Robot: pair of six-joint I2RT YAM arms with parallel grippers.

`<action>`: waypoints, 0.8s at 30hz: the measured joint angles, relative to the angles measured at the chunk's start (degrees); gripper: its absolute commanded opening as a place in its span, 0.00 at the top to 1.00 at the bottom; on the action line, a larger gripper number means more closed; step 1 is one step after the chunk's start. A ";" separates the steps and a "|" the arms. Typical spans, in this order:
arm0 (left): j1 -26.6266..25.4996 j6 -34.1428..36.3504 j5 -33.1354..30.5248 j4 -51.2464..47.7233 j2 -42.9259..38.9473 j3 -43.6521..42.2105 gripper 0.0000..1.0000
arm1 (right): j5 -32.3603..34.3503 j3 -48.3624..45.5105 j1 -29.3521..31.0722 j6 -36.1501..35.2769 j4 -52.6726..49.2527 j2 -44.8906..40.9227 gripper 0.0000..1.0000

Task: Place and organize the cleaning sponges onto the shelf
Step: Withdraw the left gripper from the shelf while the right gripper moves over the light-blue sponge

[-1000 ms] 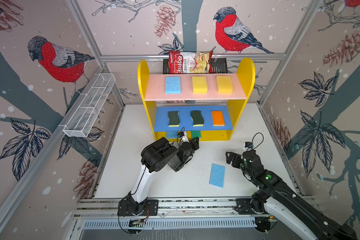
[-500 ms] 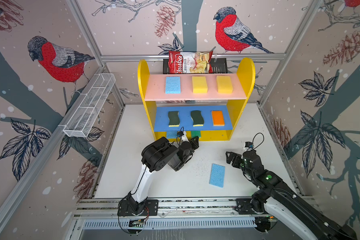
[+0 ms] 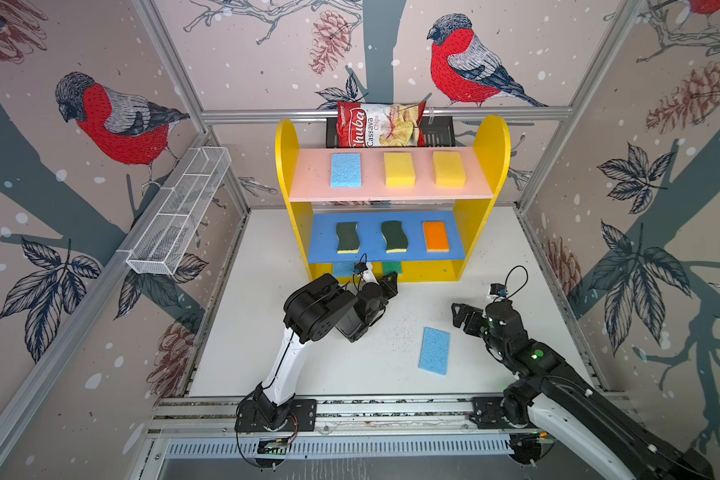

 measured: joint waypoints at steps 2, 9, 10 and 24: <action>0.02 0.02 -0.02 -0.22 -0.35 -0.42 0.83 | 0.00 0.00 0.00 0.00 0.00 0.00 0.02; 0.04 0.98 -0.44 -2.78 -3.67 -3.50 0.81 | -0.46 0.07 0.00 0.20 -0.15 -0.13 0.03; 0.04 1.64 -0.42 -3.45 -4.28 -3.91 0.81 | -0.68 0.09 0.00 0.24 -0.20 -0.13 0.03; -1.53 13.33 -1.84 -11.78 -21.44 -15.78 0.74 | 0.20 2.64 2.19 3.15 -2.29 3.52 0.02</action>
